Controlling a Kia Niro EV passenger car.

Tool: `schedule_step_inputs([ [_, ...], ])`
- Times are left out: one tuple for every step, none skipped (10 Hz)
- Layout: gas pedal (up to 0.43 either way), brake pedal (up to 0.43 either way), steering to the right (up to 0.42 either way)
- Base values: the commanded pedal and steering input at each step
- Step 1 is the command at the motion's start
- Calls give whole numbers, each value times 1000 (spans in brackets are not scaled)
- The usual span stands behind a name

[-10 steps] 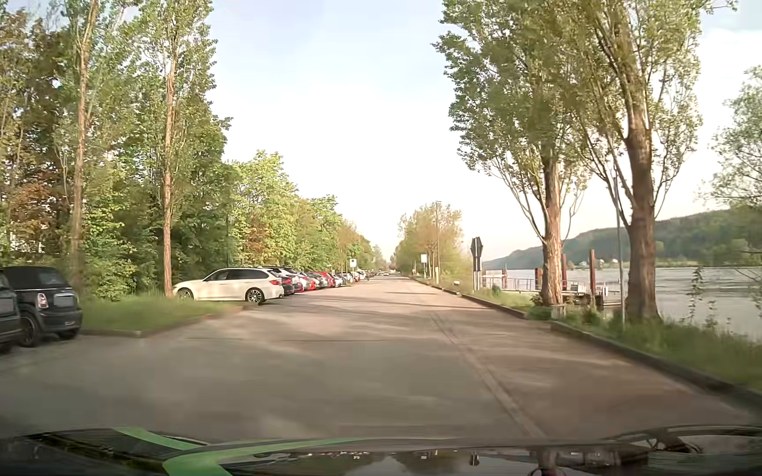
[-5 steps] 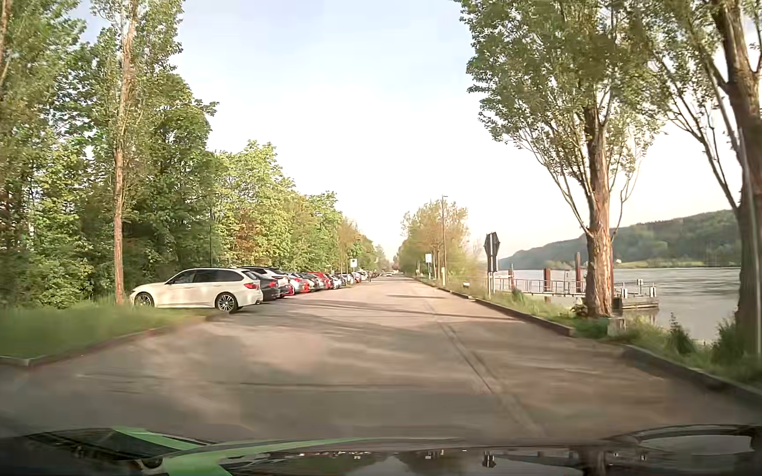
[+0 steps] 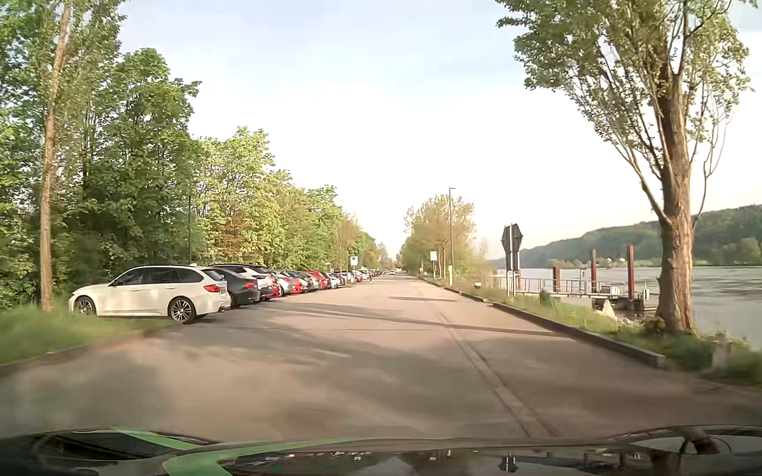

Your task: Follow the waypoints while adhering to traffic rules and regulations

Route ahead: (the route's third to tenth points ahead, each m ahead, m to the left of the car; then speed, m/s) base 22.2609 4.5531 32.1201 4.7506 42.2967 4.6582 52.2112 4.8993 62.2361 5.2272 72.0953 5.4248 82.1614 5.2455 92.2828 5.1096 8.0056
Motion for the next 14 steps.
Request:
schedule_step_inputs([
  [87, 0, -7],
  [87, 0, -5],
  [87, 0, -4],
  [87, 0, -3],
  [87, 0, -1],
  [87, 0, 0],
  [87, 0, 0],
  [87, 0, 0],
  [87, 0, 0],
  [87, 0, 0],
  [87, 0, 0],
  [87, 0, 0],
  [87, 0, 0],
  [87, 0, 0],
])
